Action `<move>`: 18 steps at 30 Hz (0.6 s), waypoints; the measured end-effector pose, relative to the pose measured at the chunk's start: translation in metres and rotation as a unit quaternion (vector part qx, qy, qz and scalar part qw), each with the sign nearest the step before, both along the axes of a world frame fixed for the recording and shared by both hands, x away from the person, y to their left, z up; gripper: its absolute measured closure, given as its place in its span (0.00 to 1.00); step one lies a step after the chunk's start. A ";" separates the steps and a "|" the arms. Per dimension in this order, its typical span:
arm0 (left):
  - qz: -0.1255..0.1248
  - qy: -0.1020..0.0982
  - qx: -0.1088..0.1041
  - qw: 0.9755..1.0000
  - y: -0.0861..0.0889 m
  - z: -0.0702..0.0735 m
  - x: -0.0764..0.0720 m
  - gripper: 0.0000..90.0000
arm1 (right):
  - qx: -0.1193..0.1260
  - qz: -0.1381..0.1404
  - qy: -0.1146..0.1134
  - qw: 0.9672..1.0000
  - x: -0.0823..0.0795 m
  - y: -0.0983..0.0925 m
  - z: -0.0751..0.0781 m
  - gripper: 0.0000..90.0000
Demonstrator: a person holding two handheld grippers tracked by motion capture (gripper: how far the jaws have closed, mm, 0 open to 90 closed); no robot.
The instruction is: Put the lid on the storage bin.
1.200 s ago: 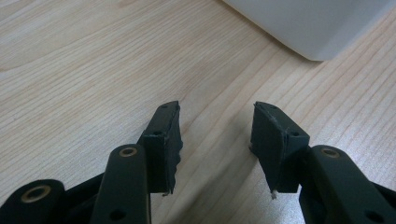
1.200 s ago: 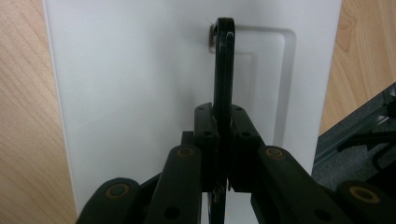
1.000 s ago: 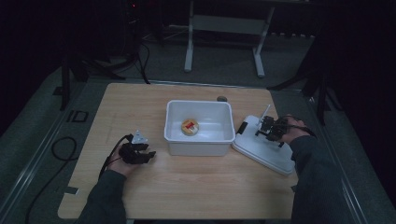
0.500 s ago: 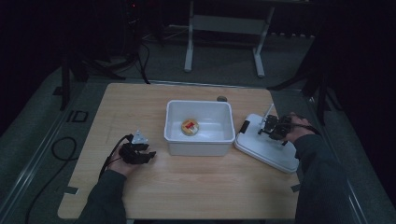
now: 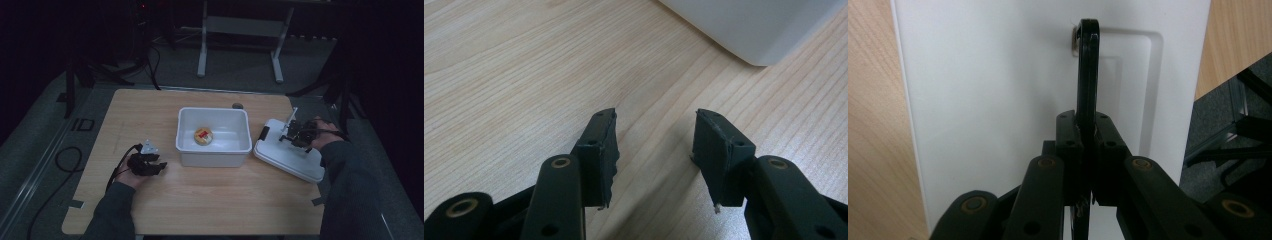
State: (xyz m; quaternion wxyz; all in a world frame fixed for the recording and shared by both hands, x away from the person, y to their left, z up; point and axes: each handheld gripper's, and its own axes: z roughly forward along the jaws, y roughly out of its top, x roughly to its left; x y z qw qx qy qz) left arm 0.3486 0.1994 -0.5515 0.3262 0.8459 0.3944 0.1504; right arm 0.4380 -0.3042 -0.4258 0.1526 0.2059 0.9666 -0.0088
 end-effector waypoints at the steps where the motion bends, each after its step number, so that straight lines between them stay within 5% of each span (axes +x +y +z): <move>1: 0.000 0.000 0.000 1.000 0.000 0.000 0.000 0.58 | 0.001 0.001 0.000 1.000 0.000 0.000 0.001 0.94; 18: -0.002 0.001 -0.002 1.000 0.000 0.000 0.000 0.58 | -0.002 0.007 -0.012 1.000 -0.007 -0.007 0.025 0.94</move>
